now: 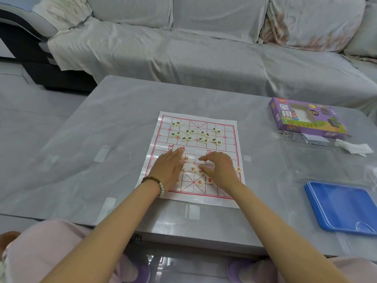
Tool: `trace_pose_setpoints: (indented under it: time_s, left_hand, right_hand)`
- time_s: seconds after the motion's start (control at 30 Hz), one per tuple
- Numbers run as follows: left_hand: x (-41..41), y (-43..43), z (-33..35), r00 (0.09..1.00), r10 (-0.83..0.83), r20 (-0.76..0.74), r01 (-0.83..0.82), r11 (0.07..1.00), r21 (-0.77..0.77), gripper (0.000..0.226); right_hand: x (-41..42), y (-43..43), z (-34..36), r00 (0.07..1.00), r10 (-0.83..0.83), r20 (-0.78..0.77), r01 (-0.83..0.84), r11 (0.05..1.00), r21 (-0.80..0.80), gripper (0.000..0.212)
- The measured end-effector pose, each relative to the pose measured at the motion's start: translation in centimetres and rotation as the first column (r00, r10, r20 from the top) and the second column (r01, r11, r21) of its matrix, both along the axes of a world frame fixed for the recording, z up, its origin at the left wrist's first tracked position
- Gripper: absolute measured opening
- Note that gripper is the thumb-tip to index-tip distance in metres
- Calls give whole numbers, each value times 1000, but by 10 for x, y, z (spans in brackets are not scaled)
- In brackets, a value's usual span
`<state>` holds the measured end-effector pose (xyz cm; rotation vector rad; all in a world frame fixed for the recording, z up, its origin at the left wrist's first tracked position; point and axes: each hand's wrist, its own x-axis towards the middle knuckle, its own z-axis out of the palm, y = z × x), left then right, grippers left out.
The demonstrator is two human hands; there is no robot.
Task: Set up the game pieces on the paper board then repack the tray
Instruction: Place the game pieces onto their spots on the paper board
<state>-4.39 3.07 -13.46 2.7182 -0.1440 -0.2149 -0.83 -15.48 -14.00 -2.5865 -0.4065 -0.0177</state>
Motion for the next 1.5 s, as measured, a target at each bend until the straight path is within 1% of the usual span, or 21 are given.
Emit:
trace_pose_setpoints:
  time_s: [0.07,0.13,0.3,0.43,0.5,0.57,0.63,0.73,0.8,0.87,0.9,0.97,1.07,1.13,1.2,1.33,1.4,1.5]
  left_hand:
    - [0,2,-6,996,-66,-58,70,996,55,51]
    - [-3,4,-12,994,-81,-75,88,991,99,51]
    - [-10,10,-19,997,-64,-33,68,989,135,54]
    - [-17,16,-24,999,-31,16,29,994,104,55]
    - [-23,19,-26,997,-10,77,4,997,75,67]
    - [-33,19,-29,993,-5,119,-1,999,51,87]
    - [-44,17,-31,991,1,134,-7,999,47,92]
    - [-60,11,-35,990,38,135,-39,999,2,88]
    - [-67,8,-39,990,48,133,-49,999,5,84]
    - [-70,6,-43,991,27,131,-33,999,43,82]
    - [-70,5,-43,991,18,129,-25,998,54,81]
    - [-70,4,-42,991,20,132,-28,998,60,80]
    - [-69,4,-41,990,43,131,-50,997,52,82]
    - [-69,4,-41,990,47,136,-55,997,57,87]
    - [-69,3,-42,989,52,139,-60,997,55,91]
    - [-69,3,-41,989,60,135,-68,996,57,92]
    - [-70,3,-41,989,61,133,-69,996,56,92]
    - [-70,2,-41,990,68,126,-74,996,47,93]
  right_hand:
    - [3,11,0,1000,8,-27,-8,1000,-9,33]
    - [9,23,0,998,15,-65,-17,1000,-23,34]
    - [24,48,-3,996,-18,-83,13,998,-59,32]
    - [25,53,-4,997,-21,-68,16,997,-81,23]
    - [22,49,-3,998,-12,-67,10,999,-31,18]
    - [17,42,2,998,16,-64,-11,998,69,13]
    - [7,35,10,997,38,-73,-26,985,169,9]
    - [-19,21,22,984,93,-154,-56,973,225,8]
    - [-36,13,23,952,177,-252,-130,973,190,8]
    - [-49,9,16,930,218,-297,-185,974,135,9]
    - [-54,8,11,934,207,-290,-175,975,134,9]
    - [-64,7,-1,964,145,-221,-98,973,210,11]
    - [-79,7,-15,997,-26,-68,46,946,321,23]
    - [-89,7,-21,988,-151,-21,149,928,340,29]
    - [-96,10,-28,975,-221,8,209,931,299,34]
    - [-100,19,-38,958,-272,92,248,945,211,36]
    - [-98,20,-39,959,-272,73,253,946,204,30]
    - [-99,15,-40,975,-217,42,201,952,231,21]
